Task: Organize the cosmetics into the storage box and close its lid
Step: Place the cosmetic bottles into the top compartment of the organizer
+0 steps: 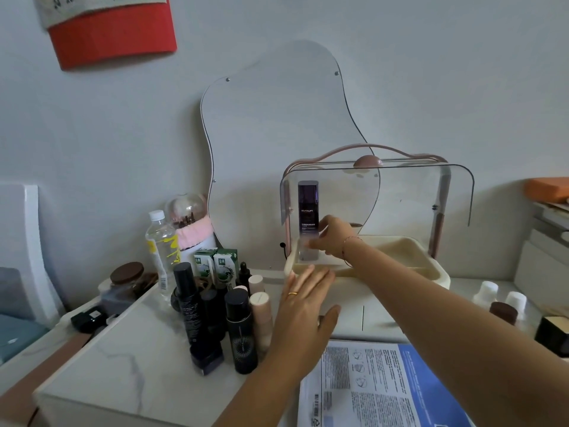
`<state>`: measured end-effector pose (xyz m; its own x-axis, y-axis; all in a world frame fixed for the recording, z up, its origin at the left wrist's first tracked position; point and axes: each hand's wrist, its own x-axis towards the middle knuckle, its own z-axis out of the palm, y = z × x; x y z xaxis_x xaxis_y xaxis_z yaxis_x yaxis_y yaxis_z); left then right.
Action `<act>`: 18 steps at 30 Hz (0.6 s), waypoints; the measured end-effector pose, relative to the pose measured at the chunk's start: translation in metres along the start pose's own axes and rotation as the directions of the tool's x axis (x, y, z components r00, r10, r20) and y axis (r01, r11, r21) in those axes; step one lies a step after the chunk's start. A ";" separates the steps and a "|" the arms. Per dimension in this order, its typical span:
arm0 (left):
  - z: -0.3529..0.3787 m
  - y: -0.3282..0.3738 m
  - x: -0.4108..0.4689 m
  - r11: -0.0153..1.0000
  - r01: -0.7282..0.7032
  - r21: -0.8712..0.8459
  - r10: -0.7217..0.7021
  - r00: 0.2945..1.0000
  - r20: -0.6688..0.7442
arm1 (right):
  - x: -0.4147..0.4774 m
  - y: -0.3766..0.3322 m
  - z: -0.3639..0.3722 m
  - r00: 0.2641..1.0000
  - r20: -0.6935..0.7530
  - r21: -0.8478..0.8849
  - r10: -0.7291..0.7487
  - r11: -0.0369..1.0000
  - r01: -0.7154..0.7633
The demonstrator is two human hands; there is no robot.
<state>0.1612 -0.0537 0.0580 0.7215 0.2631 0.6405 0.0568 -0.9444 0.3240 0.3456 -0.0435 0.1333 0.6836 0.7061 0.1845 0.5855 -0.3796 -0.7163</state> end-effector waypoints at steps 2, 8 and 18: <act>-0.001 0.002 0.001 1.000 0.002 0.010 -0.002 1.000 0.005 | 0.000 0.002 0.000 1.000 0.004 -0.067 0.011 0.998 -0.010; -0.027 0.017 -0.010 0.985 0.042 -0.168 -0.052 0.997 -0.058 | -0.037 -0.012 -0.019 0.986 -0.145 -0.190 -0.079 0.981 0.051; -0.086 -0.118 -0.081 0.709 0.493 -0.504 -0.704 0.536 -0.466 | -0.226 0.036 0.005 0.950 -0.186 -0.135 -0.249 0.965 0.227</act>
<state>0.0366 0.0536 0.0283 0.0253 0.8976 0.4401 0.0485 -0.4408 0.8963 0.2105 -0.2136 0.0621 0.5846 0.6548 0.4790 0.7785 -0.2865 -0.5585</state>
